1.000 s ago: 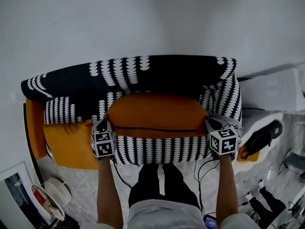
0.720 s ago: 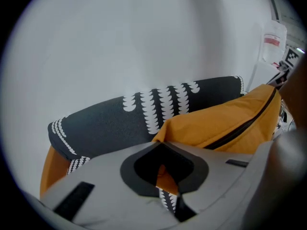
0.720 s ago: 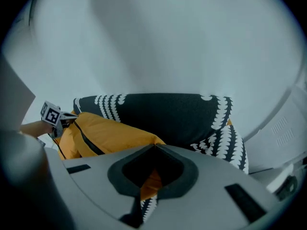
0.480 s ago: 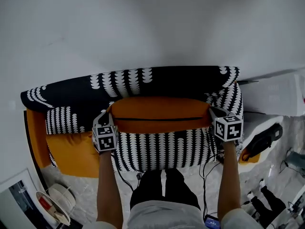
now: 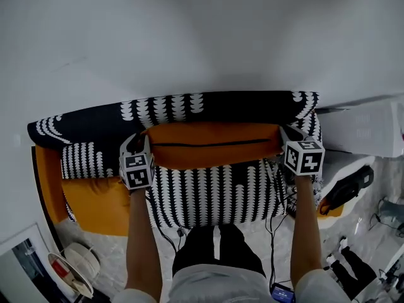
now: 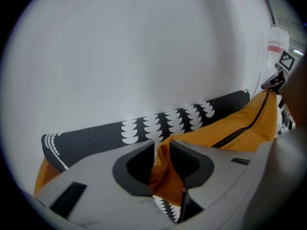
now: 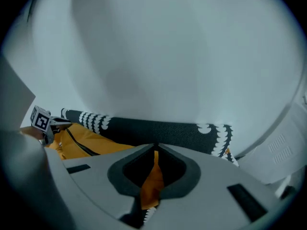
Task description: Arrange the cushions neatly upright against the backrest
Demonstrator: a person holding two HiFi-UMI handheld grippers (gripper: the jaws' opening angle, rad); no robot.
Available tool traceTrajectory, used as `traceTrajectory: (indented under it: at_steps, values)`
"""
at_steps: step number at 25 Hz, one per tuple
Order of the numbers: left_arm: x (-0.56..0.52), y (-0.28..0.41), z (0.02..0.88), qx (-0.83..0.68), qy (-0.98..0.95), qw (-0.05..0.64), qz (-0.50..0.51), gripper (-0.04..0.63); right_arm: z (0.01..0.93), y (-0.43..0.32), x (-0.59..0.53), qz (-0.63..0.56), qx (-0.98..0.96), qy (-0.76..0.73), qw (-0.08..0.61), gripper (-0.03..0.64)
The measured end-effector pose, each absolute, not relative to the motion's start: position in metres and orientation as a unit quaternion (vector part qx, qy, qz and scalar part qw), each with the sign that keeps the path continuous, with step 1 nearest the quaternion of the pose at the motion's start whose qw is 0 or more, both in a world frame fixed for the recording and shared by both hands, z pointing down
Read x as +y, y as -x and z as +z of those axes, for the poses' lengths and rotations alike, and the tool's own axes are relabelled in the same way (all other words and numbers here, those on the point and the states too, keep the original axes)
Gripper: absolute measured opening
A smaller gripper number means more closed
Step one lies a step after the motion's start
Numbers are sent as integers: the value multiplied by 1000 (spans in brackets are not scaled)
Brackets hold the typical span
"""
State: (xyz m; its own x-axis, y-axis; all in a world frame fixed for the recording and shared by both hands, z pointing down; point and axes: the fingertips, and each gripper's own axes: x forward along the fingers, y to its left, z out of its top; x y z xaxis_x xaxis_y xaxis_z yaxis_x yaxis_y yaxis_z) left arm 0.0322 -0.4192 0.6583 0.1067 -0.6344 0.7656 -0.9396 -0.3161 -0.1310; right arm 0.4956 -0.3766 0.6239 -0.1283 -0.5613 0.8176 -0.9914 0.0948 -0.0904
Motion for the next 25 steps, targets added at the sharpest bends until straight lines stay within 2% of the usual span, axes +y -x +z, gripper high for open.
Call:
traceTrajectory:
  at_steps: [3, 13, 17, 25]
  values:
    - [-426, -29, 645, -562, -716, 192, 366, 140, 605, -496, -388, 310, -669, -599, 311, 12]
    - [-401, -6, 589, -602, -705, 179, 328, 138, 537, -470, -386, 268, -703, -588, 298, 12]
    - [-367, 7, 555, -621, -696, 176, 315, 137, 506, -446, -374, 265, -727, -570, 276, 12]
    - [-262, 38, 472, -668, -676, 168, 264, 87, 432, -371, -332, 190, -803, -499, 266, 12]
